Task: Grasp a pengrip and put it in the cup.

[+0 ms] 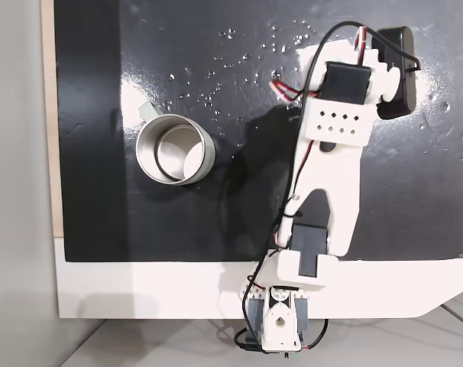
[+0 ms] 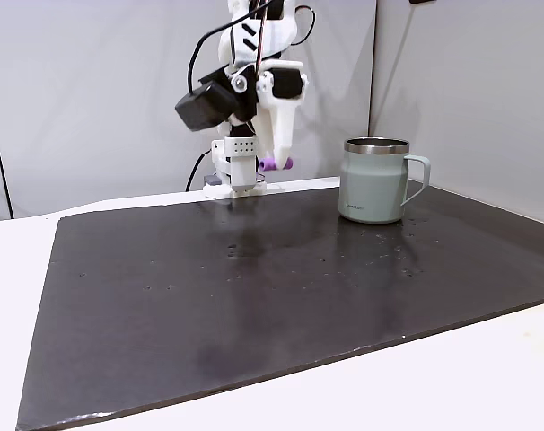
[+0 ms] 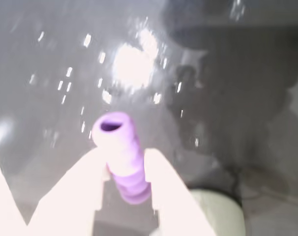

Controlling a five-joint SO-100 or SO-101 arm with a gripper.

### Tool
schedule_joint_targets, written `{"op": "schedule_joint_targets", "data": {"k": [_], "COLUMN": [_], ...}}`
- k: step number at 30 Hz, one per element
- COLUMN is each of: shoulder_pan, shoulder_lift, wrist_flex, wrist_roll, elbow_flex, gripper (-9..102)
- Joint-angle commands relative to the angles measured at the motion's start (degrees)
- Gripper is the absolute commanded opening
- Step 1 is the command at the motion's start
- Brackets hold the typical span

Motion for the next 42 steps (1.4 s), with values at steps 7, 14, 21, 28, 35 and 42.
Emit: {"op": "schedule_joint_targets", "data": {"k": [7,14,21,28,35,42], "shoulder_pan": [-13.3,-24.8,-33.7,-37.5,-39.9,-40.6], "shoulder_lift": [13.4,15.0,16.4,18.2,18.7,18.9], "wrist_flex": [5.4,7.7,9.0,9.1,9.2,9.2], "wrist_roll": [7.6,13.6,15.1,15.6,15.1,15.3], "elbow_flex": [-2.5,-2.5,1.8,6.7,8.7,8.9], "gripper": [0,0,0,0,2,22]}}
